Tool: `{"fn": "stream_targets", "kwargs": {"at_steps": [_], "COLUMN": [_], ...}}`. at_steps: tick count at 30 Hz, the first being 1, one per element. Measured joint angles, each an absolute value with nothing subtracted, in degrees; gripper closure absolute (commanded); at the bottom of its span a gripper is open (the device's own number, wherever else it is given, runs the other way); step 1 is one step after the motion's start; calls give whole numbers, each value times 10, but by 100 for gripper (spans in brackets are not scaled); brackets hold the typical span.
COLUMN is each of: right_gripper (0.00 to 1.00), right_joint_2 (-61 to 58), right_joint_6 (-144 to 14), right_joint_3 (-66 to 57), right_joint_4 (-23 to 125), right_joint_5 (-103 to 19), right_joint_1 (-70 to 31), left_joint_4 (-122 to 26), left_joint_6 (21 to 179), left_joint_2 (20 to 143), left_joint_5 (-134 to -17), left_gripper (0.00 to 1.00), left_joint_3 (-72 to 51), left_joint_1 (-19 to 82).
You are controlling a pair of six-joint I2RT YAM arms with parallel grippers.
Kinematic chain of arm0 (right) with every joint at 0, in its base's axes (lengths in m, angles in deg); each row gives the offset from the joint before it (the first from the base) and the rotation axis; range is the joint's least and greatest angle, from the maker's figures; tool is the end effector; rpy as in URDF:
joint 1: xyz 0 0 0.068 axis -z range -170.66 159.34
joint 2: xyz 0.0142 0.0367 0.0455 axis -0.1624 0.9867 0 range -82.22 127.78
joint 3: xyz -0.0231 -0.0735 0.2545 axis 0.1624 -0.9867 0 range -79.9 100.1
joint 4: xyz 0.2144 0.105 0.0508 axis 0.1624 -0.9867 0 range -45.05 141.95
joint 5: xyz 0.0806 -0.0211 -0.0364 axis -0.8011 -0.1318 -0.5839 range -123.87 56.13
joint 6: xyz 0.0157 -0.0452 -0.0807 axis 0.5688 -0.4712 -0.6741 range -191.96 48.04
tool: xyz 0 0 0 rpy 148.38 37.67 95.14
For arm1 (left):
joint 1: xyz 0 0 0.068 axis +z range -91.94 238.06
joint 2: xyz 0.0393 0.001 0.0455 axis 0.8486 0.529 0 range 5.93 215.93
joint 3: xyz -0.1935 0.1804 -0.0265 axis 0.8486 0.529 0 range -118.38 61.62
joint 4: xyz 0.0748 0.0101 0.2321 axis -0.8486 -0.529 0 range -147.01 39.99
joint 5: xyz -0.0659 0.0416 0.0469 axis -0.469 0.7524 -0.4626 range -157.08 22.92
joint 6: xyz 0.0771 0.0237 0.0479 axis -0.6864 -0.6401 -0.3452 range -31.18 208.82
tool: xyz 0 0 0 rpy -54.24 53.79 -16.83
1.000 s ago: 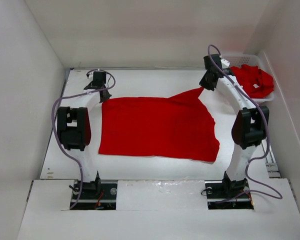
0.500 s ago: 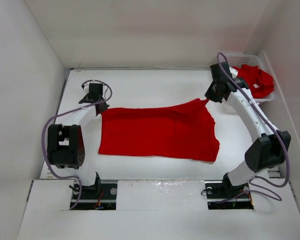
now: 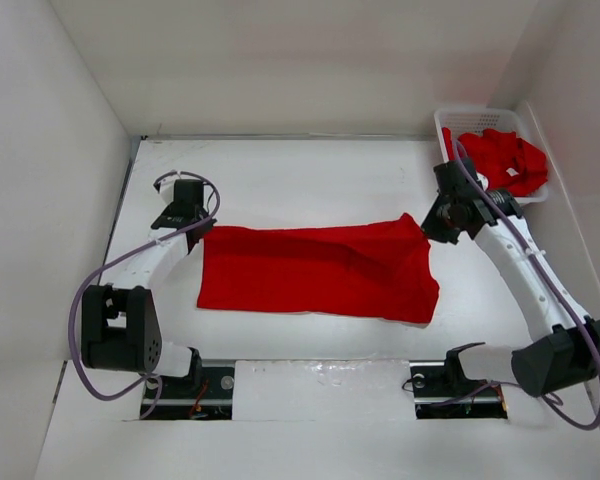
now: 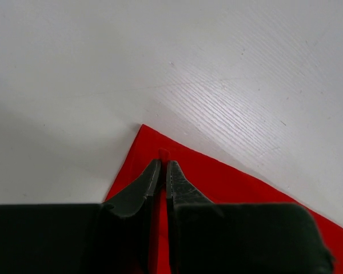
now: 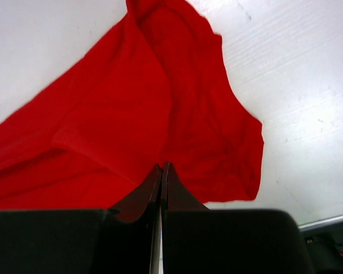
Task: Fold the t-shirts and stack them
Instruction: Fold the other side of the tshirt into a rectangle
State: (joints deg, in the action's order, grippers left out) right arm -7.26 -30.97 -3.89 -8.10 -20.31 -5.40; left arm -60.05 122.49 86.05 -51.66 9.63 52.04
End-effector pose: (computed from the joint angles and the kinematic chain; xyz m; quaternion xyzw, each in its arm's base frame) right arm 0.2556 0.0468 0.2918 0.2480 0.9247 0.0234 0.2878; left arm 0.3267 -0.0118 0.2165 -0.2700 0.8515 -0.0334 0.4483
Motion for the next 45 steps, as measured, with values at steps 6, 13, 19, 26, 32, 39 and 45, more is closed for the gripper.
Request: {"fn": "stream_targets", "kwargs": {"at_steps": [6,13,19,26,32,39,45], "right_gripper": [100,100,99,99,97,88,65], "right_joint_2": [-127,-179,-190,-190,-184,-164,-134], "right_joint_6": [-293,-273,-266,-264,-264,-262,-259], "right_joint_3": [-78,-139,-195,-257,-275,-300,-303], "right_joint_4": [-116,-141,-138,-116,-99,-77,-62], "right_joint_5": [-234,-265,-286,-301,-295,-268,-238], "right_joint_1": [-63,-73,-74,-77,-77,-76,-68], "left_joint_4": [-603,-606,-609,-609,-625,-658,-681], "left_joint_6": [1233,1244,1250,1258,1287,1319,1334], "left_joint_2": [859,856,847,844,846,860,856], "left_joint_5": [-505,-503,-503,-503,-492,-472,-469], "left_gripper": [100,100,100,100,91,3,0], "left_joint_3": [96,115,128,152,172,172,172], "left_joint_1": [520,520,520,520,520,520,520]}}
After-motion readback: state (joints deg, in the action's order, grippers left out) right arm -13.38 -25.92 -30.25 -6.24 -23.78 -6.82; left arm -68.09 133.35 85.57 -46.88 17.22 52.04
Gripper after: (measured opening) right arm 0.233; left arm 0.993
